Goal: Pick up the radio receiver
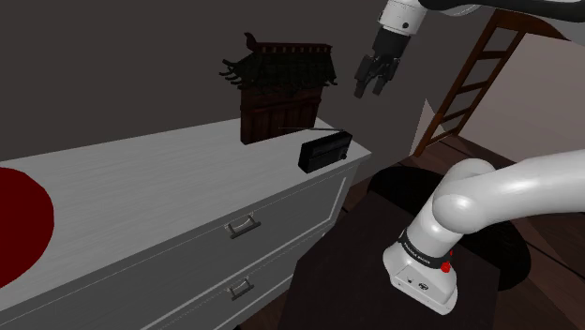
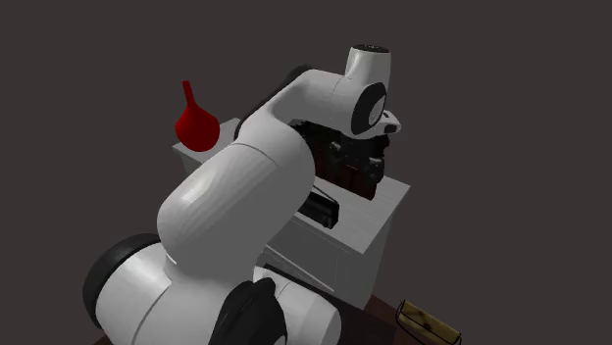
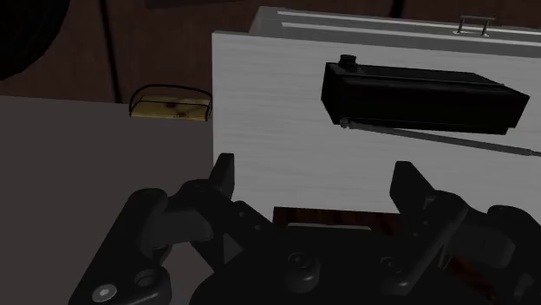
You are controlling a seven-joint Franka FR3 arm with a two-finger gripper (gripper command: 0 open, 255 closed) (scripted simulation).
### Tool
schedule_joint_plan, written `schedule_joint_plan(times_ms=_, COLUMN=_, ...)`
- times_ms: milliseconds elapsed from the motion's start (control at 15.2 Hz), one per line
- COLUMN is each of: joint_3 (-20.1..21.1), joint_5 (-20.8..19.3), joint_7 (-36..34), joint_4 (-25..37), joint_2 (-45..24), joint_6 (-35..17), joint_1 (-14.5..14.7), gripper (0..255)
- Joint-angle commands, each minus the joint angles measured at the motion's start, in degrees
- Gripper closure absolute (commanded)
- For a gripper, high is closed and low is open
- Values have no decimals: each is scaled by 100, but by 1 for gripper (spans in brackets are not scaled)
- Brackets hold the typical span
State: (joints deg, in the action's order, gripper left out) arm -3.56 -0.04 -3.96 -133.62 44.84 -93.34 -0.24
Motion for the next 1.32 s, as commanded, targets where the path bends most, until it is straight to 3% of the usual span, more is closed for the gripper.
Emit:
schedule_joint_plan(times_ms=0, joint_3=0, joint_5=0, joint_7=0, joint_4=0, joint_2=0, joint_6=0, joint_1=0, gripper=0)
schedule_joint_plan(times_ms=528, joint_3=-313, joint_5=395, joint_7=2600, joint_4=69, joint_2=-882, joint_6=-780, joint_1=1391, gripper=0)
schedule_joint_plan(times_ms=1056, joint_3=-525, joint_5=771, joint_7=5121, joint_4=3, joint_2=-1309, joint_6=-1102, joint_1=2841, gripper=0)
schedule_joint_plan(times_ms=1254, joint_3=-530, joint_5=811, joint_7=5389, joint_4=-168, joint_2=-1326, joint_6=-1265, joint_1=2957, gripper=0)
